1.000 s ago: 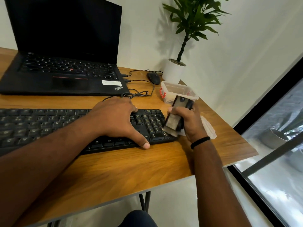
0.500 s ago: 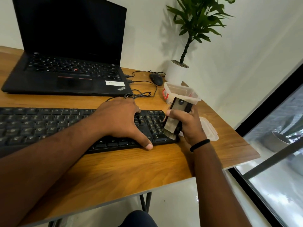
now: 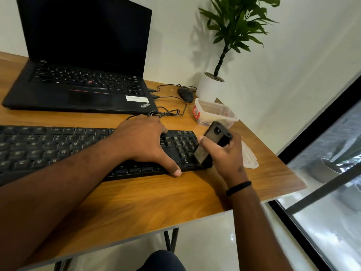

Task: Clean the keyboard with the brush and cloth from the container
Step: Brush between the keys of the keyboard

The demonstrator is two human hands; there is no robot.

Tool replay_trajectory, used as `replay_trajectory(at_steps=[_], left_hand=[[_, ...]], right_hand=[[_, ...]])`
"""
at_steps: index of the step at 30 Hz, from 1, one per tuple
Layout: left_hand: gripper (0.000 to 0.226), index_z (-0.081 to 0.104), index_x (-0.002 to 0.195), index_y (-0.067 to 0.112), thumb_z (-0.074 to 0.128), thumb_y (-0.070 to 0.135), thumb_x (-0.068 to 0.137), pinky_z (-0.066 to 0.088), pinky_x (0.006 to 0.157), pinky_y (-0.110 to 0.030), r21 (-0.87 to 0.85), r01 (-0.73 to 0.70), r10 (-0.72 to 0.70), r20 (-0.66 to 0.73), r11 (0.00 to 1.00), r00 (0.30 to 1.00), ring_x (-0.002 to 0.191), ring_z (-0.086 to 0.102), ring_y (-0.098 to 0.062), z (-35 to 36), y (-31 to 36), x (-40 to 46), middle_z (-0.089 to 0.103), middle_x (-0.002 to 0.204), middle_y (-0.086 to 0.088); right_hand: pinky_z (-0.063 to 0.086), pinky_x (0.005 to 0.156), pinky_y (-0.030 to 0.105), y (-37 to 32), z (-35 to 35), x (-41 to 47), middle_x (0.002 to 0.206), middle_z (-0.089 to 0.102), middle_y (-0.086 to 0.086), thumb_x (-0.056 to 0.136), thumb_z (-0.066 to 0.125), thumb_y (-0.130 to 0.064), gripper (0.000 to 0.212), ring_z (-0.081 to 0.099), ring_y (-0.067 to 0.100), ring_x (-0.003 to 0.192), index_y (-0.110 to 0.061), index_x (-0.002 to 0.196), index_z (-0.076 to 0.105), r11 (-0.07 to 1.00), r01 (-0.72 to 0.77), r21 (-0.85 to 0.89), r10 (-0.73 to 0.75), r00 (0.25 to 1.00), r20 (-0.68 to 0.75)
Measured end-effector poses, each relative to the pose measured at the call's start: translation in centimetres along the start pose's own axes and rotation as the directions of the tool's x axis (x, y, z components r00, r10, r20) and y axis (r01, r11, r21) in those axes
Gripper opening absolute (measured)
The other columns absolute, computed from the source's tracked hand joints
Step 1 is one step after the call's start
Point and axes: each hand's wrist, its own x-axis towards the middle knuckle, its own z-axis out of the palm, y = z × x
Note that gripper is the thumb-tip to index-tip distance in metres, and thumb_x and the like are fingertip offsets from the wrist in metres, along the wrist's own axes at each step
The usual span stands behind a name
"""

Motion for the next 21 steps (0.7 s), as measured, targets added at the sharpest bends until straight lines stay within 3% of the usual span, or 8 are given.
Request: replay_trajectory(at_steps=[2, 5, 10, 14, 17, 19, 21], left_hand=[[0.139, 0.047, 0.146, 0.027, 0.054, 0.105, 0.031, 0.044, 0.090, -0.038, -0.001, -0.002, 0.002, 0.008, 1.000, 1.000, 0.127, 0.047, -0.018, 0.1, 0.0, 0.1, 0.048, 0.142, 0.011], [0.139, 0.046, 0.146, 0.028, 0.052, 0.106, 0.030, 0.045, 0.094, -0.040, -0.008, 0.003, -0.002, 0.013, 1.000, 1.000, 0.128, 0.045, -0.019, 0.0, 0.0, 0.1, 0.048, 0.142, 0.011], [0.135, 0.046, 0.145, 0.029, 0.055, 0.104, 0.033, 0.045, 0.098, -0.040, -0.022, 0.004, -0.004, 0.009, 1.000, 1.000, 0.129, 0.044, -0.019, 0.2, 0.0, 0.2, 0.048, 0.142, 0.011], [0.136, 0.047, 0.144, 0.029, 0.053, 0.105, 0.031, 0.045, 0.097, -0.040, -0.015, 0.010, -0.010, 0.010, 1.000, 1.000, 0.128, 0.045, -0.019, 0.2, 0.0, 0.2, 0.048, 0.141, 0.011], [0.139, 0.050, 0.142, 0.029, 0.049, 0.107, 0.026, 0.046, 0.093, -0.039, -0.015, 0.009, -0.009, -0.015, 1.000, 1.000, 0.126, 0.047, -0.018, 0.2, 0.0, 0.2, 0.050, 0.139, 0.014], [0.140, 0.051, 0.141, 0.030, 0.048, 0.107, 0.025, 0.047, 0.093, -0.039, -0.018, 0.007, -0.007, -0.021, 1.000, 1.000, 0.124, 0.048, -0.017, 0.3, 0.0, 0.2, 0.051, 0.137, 0.014], [0.140, 0.051, 0.141, 0.030, 0.047, 0.107, 0.024, 0.048, 0.093, -0.039, -0.019, 0.006, -0.006, -0.017, 1.000, 1.000, 0.123, 0.048, -0.017, 0.3, 0.0, 0.3, 0.051, 0.136, 0.014]], right_hand=[[0.051, 0.059, 0.017, 0.0, -0.5, -0.2, 0.079, 0.066, -0.003, 0.086, 0.074, -0.010, 0.011, 0.066, 0.000, 0.073, -0.011, 0.085, 0.063, 0.999, -0.027, 0.042, 0.026, 1.000, 0.013], [0.051, 0.065, 0.020, 0.4, -0.6, 0.7, 0.081, 0.069, -0.005, 0.084, 0.077, -0.030, 0.016, 0.067, 0.004, 0.078, -0.016, 0.086, 0.068, 0.989, -0.038, -0.139, 0.019, 0.991, -0.134], [0.048, 0.063, 0.008, -0.6, -1.9, -0.1, 0.088, 0.070, -0.006, 0.080, 0.081, -0.032, 0.031, 0.066, 0.000, 0.080, -0.011, 0.099, 0.068, 0.982, 0.014, -0.187, -0.072, 0.950, -0.305], [0.052, 0.057, 0.014, -0.2, -1.2, -0.9, 0.094, 0.071, -0.001, 0.080, 0.079, -0.035, 0.036, 0.070, 0.008, 0.085, -0.012, 0.104, 0.066, 0.989, -0.050, -0.142, 0.031, 0.991, -0.128], [0.056, 0.067, 0.020, -0.3, -0.5, 0.2, 0.091, 0.070, -0.007, 0.081, 0.078, -0.041, 0.032, 0.066, 0.007, 0.085, -0.017, 0.101, 0.068, 0.957, -0.028, -0.289, -0.020, 0.987, -0.162], [0.048, 0.065, 0.005, -0.6, -0.8, 0.9, 0.095, 0.071, -0.006, 0.083, 0.074, -0.045, 0.038, 0.064, 0.008, 0.088, -0.016, 0.106, 0.069, 0.910, -0.042, -0.412, -0.046, 0.978, -0.202], [0.042, 0.060, 0.005, -0.8, -1.0, 0.6, 0.092, 0.068, -0.008, 0.084, 0.074, -0.043, 0.034, 0.062, 0.007, 0.084, -0.016, 0.104, 0.069, 0.895, -0.020, -0.445, -0.068, 0.982, -0.179]])
